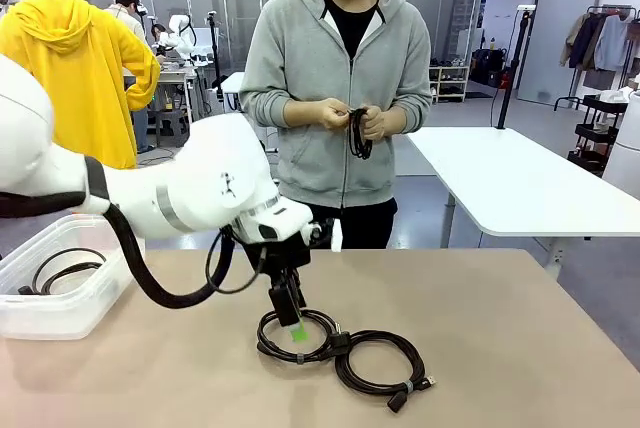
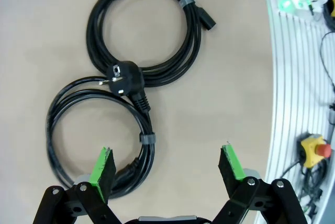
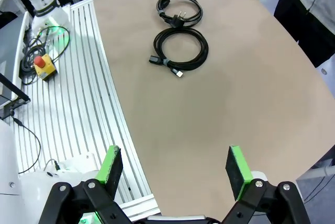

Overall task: Organize and store the cables.
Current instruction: Place the Power Cable into the Organizing box.

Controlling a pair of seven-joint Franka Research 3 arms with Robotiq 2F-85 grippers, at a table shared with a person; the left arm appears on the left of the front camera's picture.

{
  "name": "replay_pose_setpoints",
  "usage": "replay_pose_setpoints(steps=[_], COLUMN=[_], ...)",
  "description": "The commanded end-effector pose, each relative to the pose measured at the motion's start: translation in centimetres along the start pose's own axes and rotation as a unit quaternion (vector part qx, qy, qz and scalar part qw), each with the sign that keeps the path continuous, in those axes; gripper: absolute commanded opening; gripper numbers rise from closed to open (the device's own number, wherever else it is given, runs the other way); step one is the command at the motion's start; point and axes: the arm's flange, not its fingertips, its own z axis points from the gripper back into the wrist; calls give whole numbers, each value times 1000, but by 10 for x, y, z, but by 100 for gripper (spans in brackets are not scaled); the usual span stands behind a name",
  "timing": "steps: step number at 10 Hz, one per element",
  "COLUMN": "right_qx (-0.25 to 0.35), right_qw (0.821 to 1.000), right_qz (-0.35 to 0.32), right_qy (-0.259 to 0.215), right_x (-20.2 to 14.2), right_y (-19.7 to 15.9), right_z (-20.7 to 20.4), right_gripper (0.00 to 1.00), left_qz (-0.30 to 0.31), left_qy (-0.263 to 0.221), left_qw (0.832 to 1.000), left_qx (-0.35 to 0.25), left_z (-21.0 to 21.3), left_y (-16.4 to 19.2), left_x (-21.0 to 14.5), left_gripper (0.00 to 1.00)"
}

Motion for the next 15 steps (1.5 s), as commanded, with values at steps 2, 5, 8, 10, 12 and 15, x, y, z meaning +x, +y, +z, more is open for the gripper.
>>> replay_pose_setpoints(steps=[2,5,8,10,12,15], right_qx=[-5,-5,-5,-5,-5,-5], right_qw=[1000,1000,1000,1000,1000,1000], right_qz=[6,6,6,6,6,6], right_qy=[-3,-3,-3,-3,-3,-3], right_x=[0,0,0,0,0,0], right_y=[-1,-1,-1,-1,-1,-1], right_z=[-3,-3,-3,-3,-3,-3], right_gripper=[100,100,100,100,100,100], left_qz=[-10,6,9,25,31,30], left_qy=[8,36,49,62,59,72], left_qw=[1000,999,999,998,997,997], left_qx=[28,17,15,16,27,25], left_z=[-37,-59,-77,-90,-90,-81], left_y=[7,14,18,23,23,17], left_x=[-12,-19,-21,-23,-23,-22], left_gripper=[100,100,100,100,91,0])
